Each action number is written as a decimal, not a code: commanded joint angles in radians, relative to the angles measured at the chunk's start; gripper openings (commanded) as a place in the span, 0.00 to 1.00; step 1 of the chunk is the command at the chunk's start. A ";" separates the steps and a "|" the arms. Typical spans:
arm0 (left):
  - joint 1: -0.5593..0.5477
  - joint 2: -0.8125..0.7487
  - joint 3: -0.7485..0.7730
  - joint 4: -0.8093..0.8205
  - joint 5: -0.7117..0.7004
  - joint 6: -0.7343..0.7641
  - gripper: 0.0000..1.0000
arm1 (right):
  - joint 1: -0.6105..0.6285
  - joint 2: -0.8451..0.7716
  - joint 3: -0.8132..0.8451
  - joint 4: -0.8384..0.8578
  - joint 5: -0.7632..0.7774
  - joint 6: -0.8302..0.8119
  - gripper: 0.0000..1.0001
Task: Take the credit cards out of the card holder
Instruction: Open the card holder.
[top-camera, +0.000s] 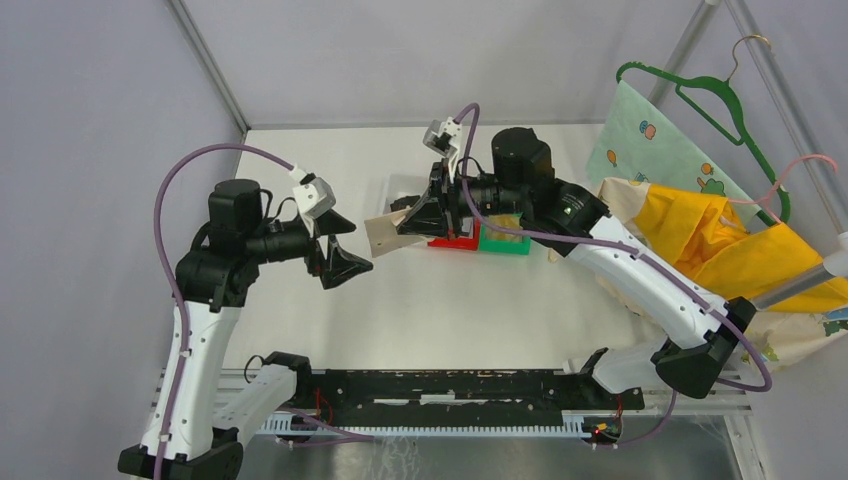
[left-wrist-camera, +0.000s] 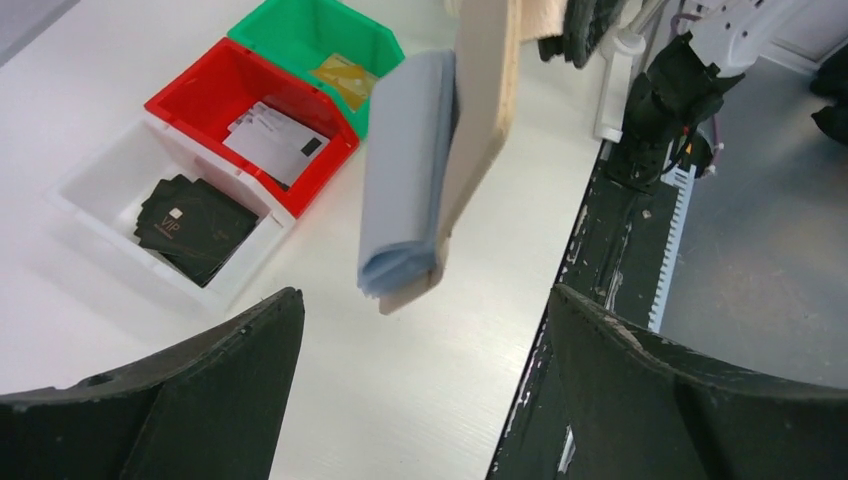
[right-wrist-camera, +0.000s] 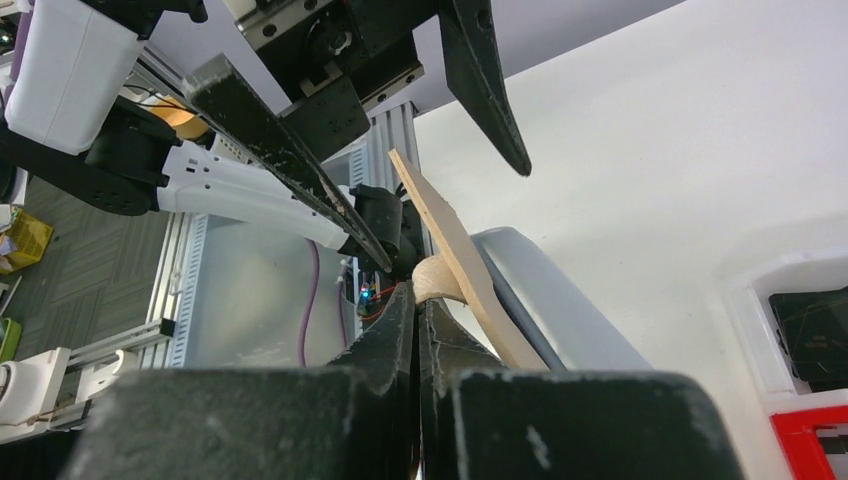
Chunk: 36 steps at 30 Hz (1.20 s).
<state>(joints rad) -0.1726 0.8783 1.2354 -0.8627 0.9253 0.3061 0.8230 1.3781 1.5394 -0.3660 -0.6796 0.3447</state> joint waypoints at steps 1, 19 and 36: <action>-0.004 -0.006 0.017 -0.140 0.103 0.190 0.95 | 0.002 0.005 0.066 0.039 -0.028 -0.032 0.00; -0.003 0.172 0.386 -0.603 -0.060 0.836 0.72 | 0.016 -0.004 0.128 -0.222 -0.140 -0.414 0.00; -0.012 0.036 0.066 -0.170 0.264 0.430 0.85 | 0.165 0.166 0.281 -0.221 -0.230 -0.516 0.00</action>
<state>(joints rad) -0.1791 0.9691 1.3155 -1.1210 1.1233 0.8158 0.9558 1.5120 1.7317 -0.6353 -0.8478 -0.1211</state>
